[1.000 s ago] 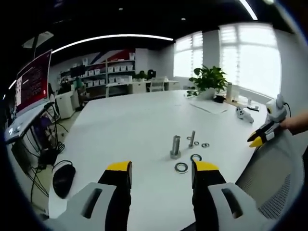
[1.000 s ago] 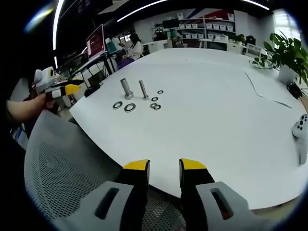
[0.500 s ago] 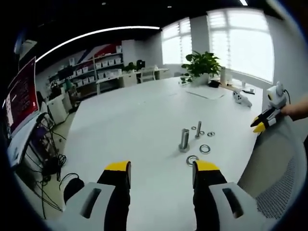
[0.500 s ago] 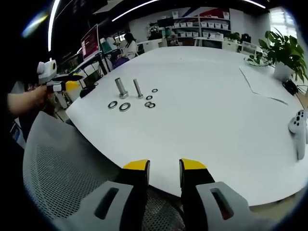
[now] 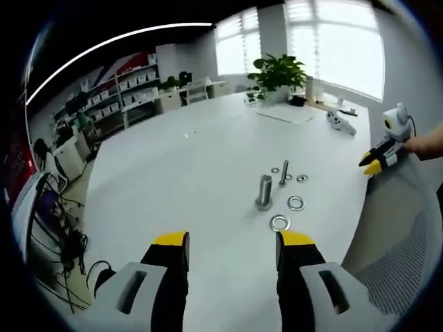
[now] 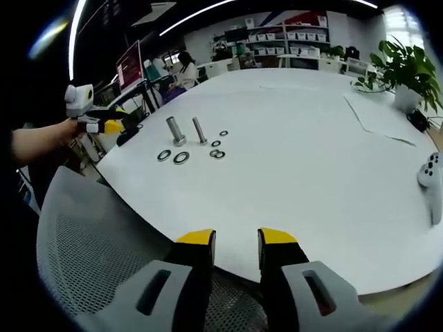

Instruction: Place the washer onto the threaded stud by aligning its center hole with the stud, sliding it down to the base, and recovering from edge contact or off-axis alignment until the washer reaches the visible bottom stop.

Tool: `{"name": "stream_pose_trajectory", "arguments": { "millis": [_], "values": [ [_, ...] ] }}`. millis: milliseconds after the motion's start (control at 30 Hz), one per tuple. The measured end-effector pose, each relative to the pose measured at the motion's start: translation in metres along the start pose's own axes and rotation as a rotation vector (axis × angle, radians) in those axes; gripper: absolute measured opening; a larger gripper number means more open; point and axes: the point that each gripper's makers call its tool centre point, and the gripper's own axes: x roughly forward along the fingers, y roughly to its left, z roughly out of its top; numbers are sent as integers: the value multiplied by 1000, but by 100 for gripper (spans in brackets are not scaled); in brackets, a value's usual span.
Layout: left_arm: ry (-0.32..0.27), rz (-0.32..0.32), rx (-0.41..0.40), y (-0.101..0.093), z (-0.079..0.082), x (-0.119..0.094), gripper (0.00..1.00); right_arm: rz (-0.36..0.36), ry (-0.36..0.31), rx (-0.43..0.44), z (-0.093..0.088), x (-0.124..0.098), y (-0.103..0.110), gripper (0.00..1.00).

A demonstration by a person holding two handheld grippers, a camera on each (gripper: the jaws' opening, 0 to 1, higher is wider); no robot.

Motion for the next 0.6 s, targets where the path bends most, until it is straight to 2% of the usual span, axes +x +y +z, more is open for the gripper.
{"name": "stream_pose_trajectory", "arguments": {
  "millis": [67, 233, 433, 600],
  "values": [
    [42, -32, -20, -3, -7, 2, 49, -3, -1, 3, 0, 0, 0, 27],
    [108, -67, -12, -4, -18, 8, 50, -5, -1, 5, 0, 0, -1, 27],
    [145, -88, 15, -4, -24, 14, 50, -2, 2, 6, 0, 0, 0, 27],
    [206, -133, 25, -9, -31, 21, 48, 0, 2, 3, 0, 0, 0, 27]
  ]
}}
